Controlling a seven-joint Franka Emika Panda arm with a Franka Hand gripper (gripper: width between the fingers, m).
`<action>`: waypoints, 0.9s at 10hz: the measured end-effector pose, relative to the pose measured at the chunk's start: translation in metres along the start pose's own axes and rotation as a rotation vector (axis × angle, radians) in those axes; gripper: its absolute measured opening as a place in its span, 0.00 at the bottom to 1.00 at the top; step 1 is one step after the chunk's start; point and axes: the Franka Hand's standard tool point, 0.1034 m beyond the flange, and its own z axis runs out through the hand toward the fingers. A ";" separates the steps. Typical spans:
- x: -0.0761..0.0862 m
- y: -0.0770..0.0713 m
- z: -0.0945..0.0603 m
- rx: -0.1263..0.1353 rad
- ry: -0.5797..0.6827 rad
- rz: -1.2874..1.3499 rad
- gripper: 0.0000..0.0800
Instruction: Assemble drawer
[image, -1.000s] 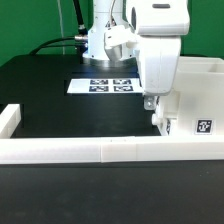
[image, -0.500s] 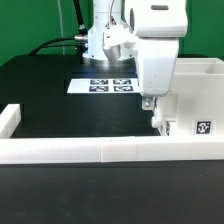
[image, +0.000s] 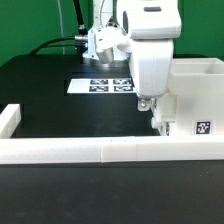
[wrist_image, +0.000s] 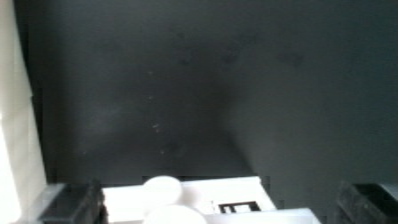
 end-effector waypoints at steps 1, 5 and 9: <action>0.006 -0.001 0.000 0.003 -0.001 0.010 0.81; 0.028 0.000 -0.007 0.050 -0.017 0.061 0.81; 0.031 0.004 -0.012 0.061 -0.026 0.065 0.81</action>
Offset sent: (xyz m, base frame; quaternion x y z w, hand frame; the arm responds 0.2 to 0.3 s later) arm 0.0104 0.0258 0.0071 0.0455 -0.0113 0.0264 0.9986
